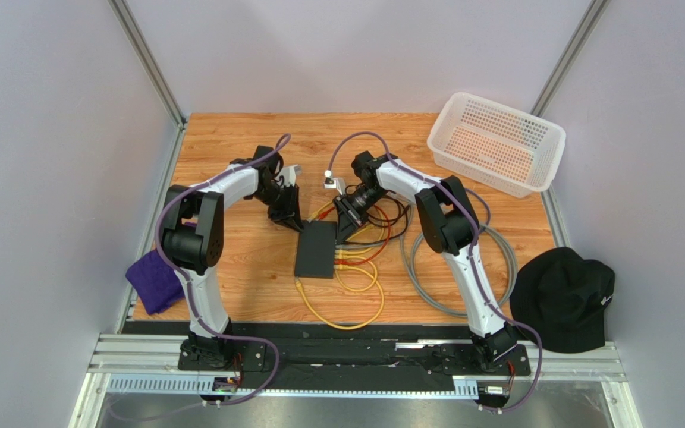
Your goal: Pull the plug from the switch port
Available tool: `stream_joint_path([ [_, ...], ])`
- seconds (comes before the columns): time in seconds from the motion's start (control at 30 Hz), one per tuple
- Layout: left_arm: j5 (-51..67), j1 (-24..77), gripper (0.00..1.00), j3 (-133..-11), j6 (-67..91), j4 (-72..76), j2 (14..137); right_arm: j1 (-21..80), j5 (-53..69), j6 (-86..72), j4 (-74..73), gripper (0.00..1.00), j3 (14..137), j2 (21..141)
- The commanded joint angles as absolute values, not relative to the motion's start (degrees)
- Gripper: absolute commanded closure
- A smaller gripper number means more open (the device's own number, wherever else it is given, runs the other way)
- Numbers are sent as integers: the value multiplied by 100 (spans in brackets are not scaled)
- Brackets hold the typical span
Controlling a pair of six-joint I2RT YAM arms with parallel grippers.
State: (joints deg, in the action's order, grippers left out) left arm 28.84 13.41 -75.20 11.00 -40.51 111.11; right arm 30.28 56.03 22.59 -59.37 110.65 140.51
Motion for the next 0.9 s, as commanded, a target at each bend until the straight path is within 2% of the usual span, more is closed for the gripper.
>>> stream_joint_path([
  [0.0,2357,1512,77,-7602,870,-3929,11040,3041,4817,2549,-5818,85,11188,14238],
  [0.1,2389,1503,71,-7717,914,-3955,10522,3050,4449,2523,-5740,90,11127,14221],
  [0.3,2777,1591,69,-7454,958,-3797,9879,3050,4043,2558,-5722,98,11118,14238],
  [0.37,2943,1591,72,-7374,897,-3710,9931,3059,4034,2531,-5722,100,11136,14238],
  [0.47,3558,1591,82,-7374,756,-3639,10116,3059,3973,2531,-5748,100,11162,14212],
  [0.5,3829,1608,90,-7409,695,-3630,10168,3059,3947,2540,-5783,100,11171,14212],
  [0.6,3972,1617,100,-7497,703,-3665,10432,3050,3885,2707,-6186,100,11451,14325],
  [0.87,4017,1670,100,-7796,676,-3902,11416,3050,3727,2725,-6346,100,11435,14239],
])
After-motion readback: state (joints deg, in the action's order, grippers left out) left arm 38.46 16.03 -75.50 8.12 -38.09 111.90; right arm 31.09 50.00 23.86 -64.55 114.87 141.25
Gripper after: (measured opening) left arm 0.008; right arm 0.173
